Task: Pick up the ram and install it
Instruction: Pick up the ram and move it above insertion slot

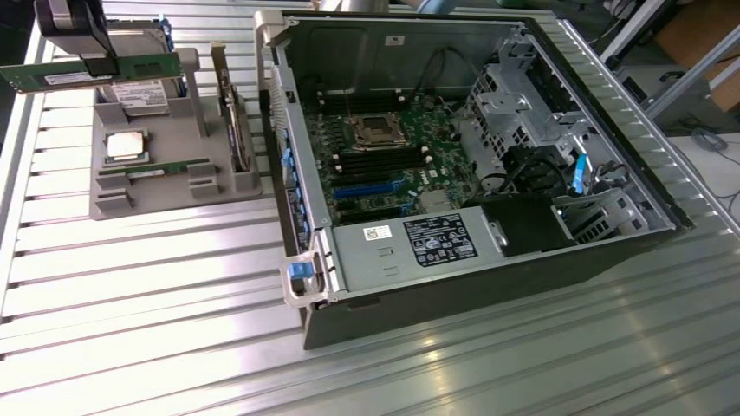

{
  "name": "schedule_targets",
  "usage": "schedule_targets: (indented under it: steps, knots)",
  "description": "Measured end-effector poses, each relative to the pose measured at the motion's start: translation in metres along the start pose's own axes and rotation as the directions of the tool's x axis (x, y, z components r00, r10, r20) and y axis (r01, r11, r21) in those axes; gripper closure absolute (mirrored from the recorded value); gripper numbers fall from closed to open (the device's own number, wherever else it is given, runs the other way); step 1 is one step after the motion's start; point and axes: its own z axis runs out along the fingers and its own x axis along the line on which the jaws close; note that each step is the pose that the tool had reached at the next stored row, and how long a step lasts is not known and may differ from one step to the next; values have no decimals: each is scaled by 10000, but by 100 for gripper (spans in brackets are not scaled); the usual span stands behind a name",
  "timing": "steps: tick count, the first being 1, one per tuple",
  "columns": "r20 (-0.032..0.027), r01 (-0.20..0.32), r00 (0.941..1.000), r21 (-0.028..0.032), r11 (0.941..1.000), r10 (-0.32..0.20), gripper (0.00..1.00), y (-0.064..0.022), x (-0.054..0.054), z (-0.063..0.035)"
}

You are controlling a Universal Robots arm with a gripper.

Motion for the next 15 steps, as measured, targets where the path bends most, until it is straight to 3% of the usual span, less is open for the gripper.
schedule_targets:
  steps: [10, 15]
  knots:
    - [-33, -1, 10000, -4, 10000, 1, 86, -94, 12, -5]
    - [-134, -6, 9999, -16, 10000, 6, 86, -161, 20, -7]
